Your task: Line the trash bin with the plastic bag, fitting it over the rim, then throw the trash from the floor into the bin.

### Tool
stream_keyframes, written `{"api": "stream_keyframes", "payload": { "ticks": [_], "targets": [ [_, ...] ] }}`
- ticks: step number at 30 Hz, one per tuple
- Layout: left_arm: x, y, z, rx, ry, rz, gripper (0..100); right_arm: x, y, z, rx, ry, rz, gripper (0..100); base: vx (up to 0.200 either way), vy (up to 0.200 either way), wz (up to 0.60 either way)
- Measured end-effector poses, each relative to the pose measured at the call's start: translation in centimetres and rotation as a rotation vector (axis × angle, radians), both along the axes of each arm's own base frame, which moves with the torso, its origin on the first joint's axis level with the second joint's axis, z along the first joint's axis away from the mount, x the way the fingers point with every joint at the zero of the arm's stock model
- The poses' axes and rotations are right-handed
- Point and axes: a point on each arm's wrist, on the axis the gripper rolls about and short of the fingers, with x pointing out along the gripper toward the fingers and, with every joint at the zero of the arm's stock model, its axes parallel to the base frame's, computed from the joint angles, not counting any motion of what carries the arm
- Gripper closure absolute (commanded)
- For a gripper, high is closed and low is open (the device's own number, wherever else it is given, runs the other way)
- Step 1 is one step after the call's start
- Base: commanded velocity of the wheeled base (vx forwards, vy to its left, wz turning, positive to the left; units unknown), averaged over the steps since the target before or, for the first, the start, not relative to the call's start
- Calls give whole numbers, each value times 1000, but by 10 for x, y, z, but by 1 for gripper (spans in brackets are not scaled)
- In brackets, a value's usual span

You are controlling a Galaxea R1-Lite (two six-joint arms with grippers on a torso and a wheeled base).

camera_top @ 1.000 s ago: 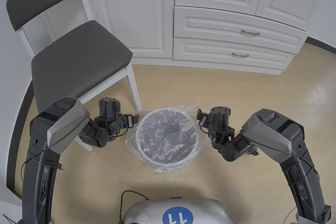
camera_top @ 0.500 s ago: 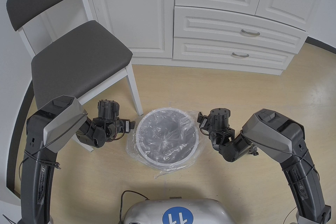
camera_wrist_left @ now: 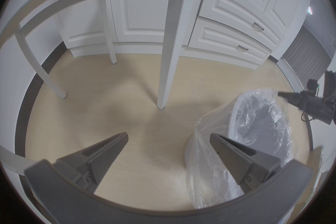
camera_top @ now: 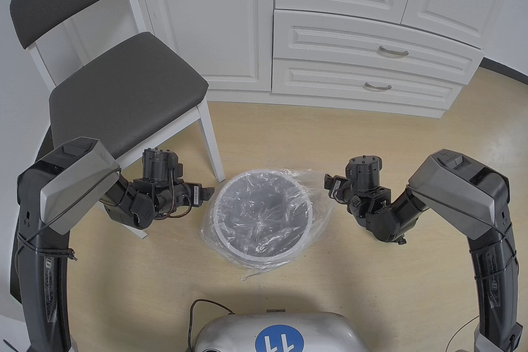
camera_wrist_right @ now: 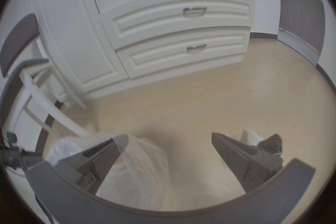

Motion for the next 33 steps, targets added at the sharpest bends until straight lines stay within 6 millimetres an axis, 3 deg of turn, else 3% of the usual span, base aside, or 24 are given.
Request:
{"api": "stream_keyframes", "payload": {
  "ticks": [5,15,24,33],
  "targets": [
    [-4,1,8,-6,-7,-11,0,-7,-9,-5,-39,103,32,0,0,0,0],
    [-6,1,14,-4,-19,-17,0,-12,1,-33,-19,174,91,0,0,0,0],
    [-7,2,16,0,-20,-18,0,2,1,-61,-5,237,94,0,0,0,0],
    [-9,1,17,1,-19,-21,0,8,-1,-68,42,301,73,0,0,0,0]
  ]
}}
